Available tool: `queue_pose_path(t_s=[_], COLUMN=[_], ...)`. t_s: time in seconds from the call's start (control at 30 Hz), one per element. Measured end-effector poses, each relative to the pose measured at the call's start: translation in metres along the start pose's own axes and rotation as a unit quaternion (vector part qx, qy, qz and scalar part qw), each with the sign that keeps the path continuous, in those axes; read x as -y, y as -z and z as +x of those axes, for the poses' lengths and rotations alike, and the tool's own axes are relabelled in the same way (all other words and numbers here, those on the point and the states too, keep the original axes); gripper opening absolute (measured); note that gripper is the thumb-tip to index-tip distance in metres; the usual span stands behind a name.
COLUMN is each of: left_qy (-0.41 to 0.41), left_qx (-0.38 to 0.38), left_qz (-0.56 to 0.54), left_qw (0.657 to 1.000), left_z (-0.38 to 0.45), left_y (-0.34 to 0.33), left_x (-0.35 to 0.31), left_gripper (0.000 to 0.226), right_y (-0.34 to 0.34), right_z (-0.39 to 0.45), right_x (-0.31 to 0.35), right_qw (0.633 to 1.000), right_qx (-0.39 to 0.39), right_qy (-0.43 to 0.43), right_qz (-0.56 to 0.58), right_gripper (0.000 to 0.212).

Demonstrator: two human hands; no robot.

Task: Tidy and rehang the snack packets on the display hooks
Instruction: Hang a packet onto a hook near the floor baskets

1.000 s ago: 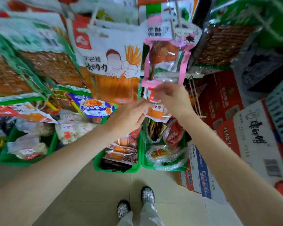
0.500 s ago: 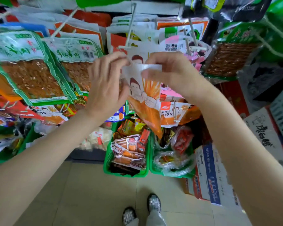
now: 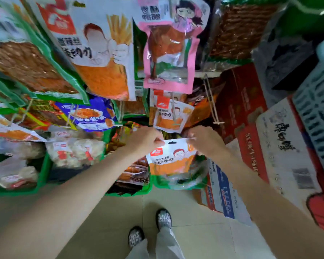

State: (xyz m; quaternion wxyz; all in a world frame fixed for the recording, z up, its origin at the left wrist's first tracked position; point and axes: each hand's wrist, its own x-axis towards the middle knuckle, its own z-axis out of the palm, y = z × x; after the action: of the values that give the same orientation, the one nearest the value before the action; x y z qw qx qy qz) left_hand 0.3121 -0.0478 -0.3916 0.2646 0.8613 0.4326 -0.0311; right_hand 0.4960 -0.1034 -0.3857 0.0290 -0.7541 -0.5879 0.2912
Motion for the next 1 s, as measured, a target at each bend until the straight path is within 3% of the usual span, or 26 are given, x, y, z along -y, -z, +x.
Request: queue_pose_path(t_s=[0.13, 0.23, 0.37, 0.5, 0.63, 0.8, 1.0], left_qy=[0.103, 0.124, 0.097, 0.081, 0.117, 0.100, 0.054], left_qx=[-0.008, -0.042, -0.092, -0.106, -0.118, -0.108, -0.143], left_qz=[0.066, 0.022, -0.082, -0.092, -0.097, -0.103, -0.064], left_qw=[0.993, 0.991, 0.988, 0.987, 0.981, 0.984, 0.986], left_z=[0.044, 0.072, 0.093, 0.097, 0.102, 0.093, 0.061], left_y=[-0.027, -0.030, -0.026, -0.029, -0.034, -0.023, -0.019], left_x=[0.002, 0.010, 0.016, 0.020, 0.022, 0.021, 0.034], left_gripper=[0.025, 0.023, 0.021, 0.021, 0.019, 0.057, 0.046], right_y=[-0.034, -0.034, -0.026, -0.025, -0.027, -0.023, -0.018], right_z=[0.032, 0.056, 0.087, 0.097, 0.110, 0.126, 0.120], right_x=[-0.014, -0.017, -0.026, -0.030, -0.026, -0.012, 0.007], right_qw=[0.994, 0.985, 0.983, 0.984, 0.982, 0.962, 0.939], right_qx=[-0.042, -0.077, -0.118, -0.115, -0.085, -0.102, -0.088], right_qy=[-0.062, -0.080, -0.076, -0.064, -0.086, -0.138, -0.131], right_qz=[0.084, 0.134, 0.119, 0.119, 0.146, 0.213, 0.305], right_gripper=[0.020, 0.022, 0.023, 0.022, 0.022, 0.026, 0.048])
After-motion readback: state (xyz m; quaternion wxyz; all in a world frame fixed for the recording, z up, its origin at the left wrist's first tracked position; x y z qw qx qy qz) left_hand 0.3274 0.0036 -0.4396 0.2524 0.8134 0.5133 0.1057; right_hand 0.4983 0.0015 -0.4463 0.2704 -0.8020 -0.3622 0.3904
